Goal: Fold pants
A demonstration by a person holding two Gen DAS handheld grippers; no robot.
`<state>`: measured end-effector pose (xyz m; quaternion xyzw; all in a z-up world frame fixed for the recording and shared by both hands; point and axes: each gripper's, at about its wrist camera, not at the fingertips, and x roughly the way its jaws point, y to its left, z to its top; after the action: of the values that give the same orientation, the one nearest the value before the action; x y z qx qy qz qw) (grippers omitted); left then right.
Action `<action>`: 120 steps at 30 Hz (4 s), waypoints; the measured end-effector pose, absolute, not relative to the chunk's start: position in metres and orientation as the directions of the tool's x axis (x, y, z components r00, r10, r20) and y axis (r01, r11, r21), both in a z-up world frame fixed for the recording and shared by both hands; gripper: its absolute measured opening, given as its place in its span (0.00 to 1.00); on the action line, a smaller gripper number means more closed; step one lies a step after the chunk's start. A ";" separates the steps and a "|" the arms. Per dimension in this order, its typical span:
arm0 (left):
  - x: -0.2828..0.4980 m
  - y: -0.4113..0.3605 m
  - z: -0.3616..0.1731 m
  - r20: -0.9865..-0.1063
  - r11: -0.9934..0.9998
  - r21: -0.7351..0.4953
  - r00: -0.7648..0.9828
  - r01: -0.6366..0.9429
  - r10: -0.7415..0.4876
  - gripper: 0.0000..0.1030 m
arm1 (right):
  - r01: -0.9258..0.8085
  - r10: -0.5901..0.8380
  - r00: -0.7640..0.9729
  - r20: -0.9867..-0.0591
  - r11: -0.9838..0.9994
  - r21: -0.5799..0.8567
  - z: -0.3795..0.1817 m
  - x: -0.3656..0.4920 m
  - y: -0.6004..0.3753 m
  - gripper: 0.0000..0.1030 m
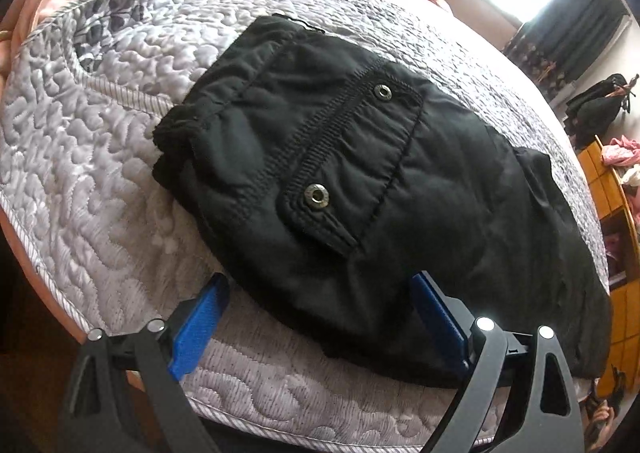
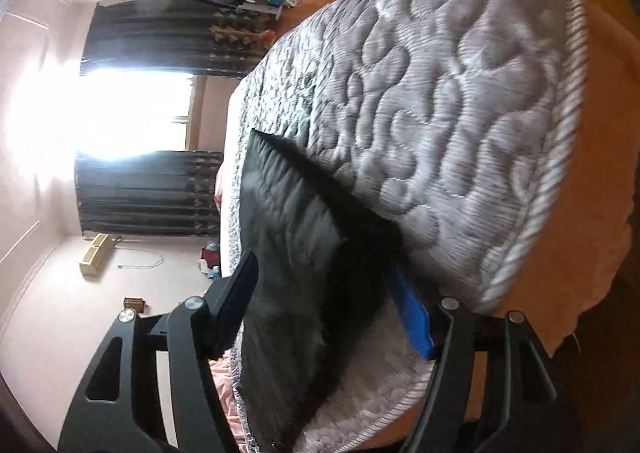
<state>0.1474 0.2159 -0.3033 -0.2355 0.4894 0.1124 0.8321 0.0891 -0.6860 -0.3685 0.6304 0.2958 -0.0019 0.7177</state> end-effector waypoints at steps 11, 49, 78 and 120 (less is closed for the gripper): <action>0.154 0.214 -0.305 -0.873 0.866 -0.272 0.486 -0.419 -0.040 0.90 | 0.274 0.375 0.866 -0.332 0.201 0.941 -0.359 0.093 -0.686 0.61; 0.130 0.233 -0.311 -0.843 0.816 -0.365 0.532 -0.448 -0.085 0.90 | 0.111 0.222 0.845 -0.487 0.817 0.565 -0.087 0.140 -0.530 0.16; 0.107 0.259 -0.310 -0.808 0.780 -0.454 0.567 -0.431 -0.157 0.90 | -0.063 0.075 0.878 -0.473 0.997 0.042 0.001 0.125 -0.346 0.16; 0.099 0.270 -0.312 -0.791 0.756 -0.493 0.583 -0.430 -0.185 0.90 | -0.211 0.055 0.861 -0.506 0.943 -0.257 -0.037 0.138 -0.224 0.16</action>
<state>0.0987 0.2701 -0.3121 -0.3410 0.4506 0.0744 0.8217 0.1380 -0.2239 -0.0371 -0.1536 0.2547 0.0697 0.9522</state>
